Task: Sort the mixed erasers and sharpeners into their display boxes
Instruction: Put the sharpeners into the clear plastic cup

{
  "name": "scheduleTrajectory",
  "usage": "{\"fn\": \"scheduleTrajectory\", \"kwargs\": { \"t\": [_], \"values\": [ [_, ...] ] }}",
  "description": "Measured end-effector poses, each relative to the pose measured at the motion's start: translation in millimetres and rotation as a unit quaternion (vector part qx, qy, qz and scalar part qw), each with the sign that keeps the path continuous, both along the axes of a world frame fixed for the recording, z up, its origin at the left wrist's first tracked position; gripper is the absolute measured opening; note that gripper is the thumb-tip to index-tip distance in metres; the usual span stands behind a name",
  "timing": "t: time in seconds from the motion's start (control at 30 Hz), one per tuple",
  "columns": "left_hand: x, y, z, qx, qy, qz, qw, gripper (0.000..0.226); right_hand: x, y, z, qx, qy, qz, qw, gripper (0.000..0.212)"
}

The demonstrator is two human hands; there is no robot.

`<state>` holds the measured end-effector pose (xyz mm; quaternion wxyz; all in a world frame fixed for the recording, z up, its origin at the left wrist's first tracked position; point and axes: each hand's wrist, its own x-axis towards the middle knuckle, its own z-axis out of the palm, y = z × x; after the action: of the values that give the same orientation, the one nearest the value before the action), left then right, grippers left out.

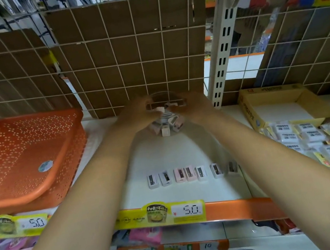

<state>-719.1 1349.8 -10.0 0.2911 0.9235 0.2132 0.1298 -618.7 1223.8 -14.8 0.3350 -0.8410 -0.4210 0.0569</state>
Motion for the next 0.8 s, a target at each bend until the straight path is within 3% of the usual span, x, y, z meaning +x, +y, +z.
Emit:
{"fn": "scheduleTrajectory", "kwargs": {
  "t": [0.1, 0.2, 0.3, 0.43, 0.5, 0.7, 0.8],
  "values": [
    [-10, -4, 4, 0.004, -0.014, 0.005, 1.000, 0.042, -3, -13, 4, 0.019, 0.016, -0.016, 1.000, 0.042],
    [-38, -17, 2, 0.026, -0.039, 0.001, 0.999, 0.039, -16, -47, 7, 0.002, -0.010, -0.029, 1.000, 0.035],
    [-75, -35, -18, 0.037, -0.028, -0.018, 0.999, 0.041, -35, -98, -5, -0.056, 0.053, -0.023, 0.997, 0.042],
    [-114, -44, -57, -0.010, 0.039, -0.031, 0.999, 0.073, -47, -144, -30, -0.188, 0.068, -0.027, 0.979, 0.059],
    [-124, -46, -68, -0.004, 0.068, -0.027, 0.997, 0.087, -48, -151, -38, -0.206, 0.066, -0.043, 0.975, 0.064],
    [-125, -52, -77, 0.078, 0.089, -0.008, 0.993, 0.088, -48, -151, -48, -0.188, 0.073, -0.073, 0.977, 0.060],
    [-124, -52, -76, 0.079, 0.089, -0.010, 0.993, 0.070, -47, -152, -49, -0.188, 0.053, -0.077, 0.978, 0.052]
  ]
}}
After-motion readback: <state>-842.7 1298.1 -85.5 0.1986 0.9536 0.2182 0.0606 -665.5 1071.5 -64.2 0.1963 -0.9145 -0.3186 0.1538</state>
